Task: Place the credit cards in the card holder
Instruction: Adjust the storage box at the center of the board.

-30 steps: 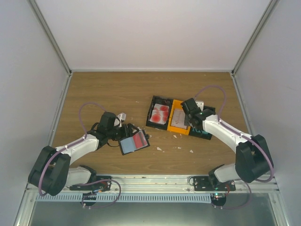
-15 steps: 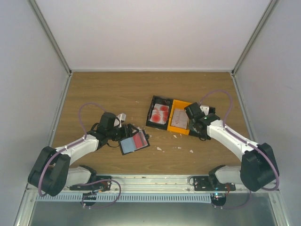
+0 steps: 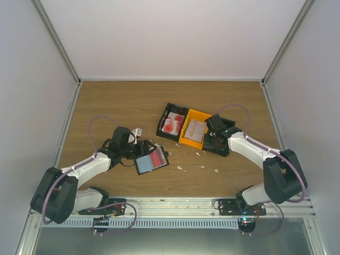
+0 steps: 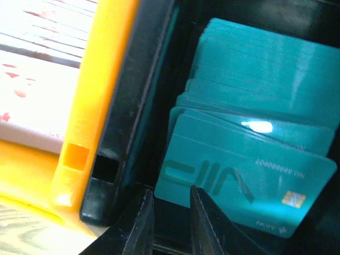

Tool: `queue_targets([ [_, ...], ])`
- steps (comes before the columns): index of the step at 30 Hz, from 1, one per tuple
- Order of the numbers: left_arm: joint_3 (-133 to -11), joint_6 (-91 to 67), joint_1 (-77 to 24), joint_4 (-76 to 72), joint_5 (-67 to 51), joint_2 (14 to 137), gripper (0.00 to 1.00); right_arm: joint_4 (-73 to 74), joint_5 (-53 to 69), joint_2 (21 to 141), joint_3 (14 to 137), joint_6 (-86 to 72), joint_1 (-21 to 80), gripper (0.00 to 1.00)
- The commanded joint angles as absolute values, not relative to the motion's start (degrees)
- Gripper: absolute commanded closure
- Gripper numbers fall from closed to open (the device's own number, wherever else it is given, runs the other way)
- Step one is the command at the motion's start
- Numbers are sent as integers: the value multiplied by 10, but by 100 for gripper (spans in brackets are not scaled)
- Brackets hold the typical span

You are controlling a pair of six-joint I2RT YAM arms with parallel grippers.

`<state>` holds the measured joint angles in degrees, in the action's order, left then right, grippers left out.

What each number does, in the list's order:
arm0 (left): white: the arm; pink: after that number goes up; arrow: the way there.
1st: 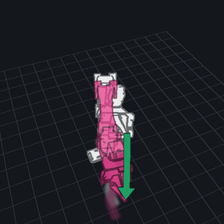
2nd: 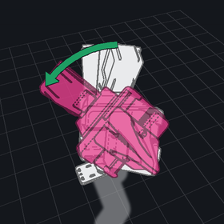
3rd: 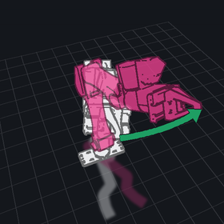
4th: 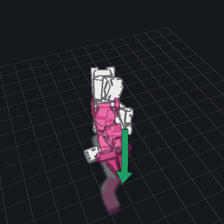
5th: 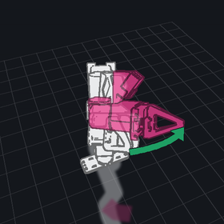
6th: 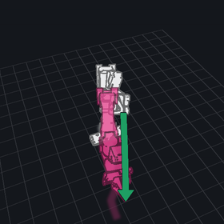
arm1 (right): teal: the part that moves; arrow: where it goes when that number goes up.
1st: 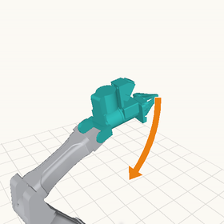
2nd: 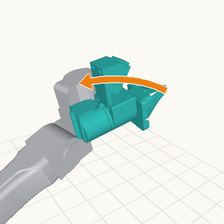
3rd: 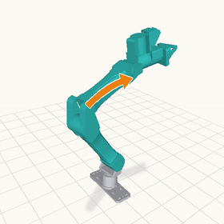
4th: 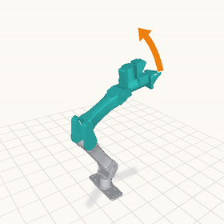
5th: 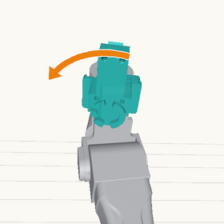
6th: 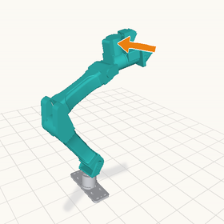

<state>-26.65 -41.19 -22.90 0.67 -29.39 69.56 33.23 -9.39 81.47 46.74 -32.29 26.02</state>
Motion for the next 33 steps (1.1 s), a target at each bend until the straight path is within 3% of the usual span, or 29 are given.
queue_targets([
  [1, -273, -397, -234, -5, -289, 708, 33, 250, -3, 838, 502, -267, 259, 77],
  [9, -280, -391, -235, -17, -306, 728, 33, 249, 3, 891, 565, -140, 257, 69],
  [15, -302, -395, -256, -33, -309, 742, 34, 282, 15, 899, 585, -52, 215, 68],
  [26, -367, -475, -330, -136, -258, 861, 48, 379, 69, 964, 644, 40, 206, 67],
  [33, -404, -520, -352, -168, -190, 930, 57, 402, 108, 993, 652, 55, 205, 61],
])
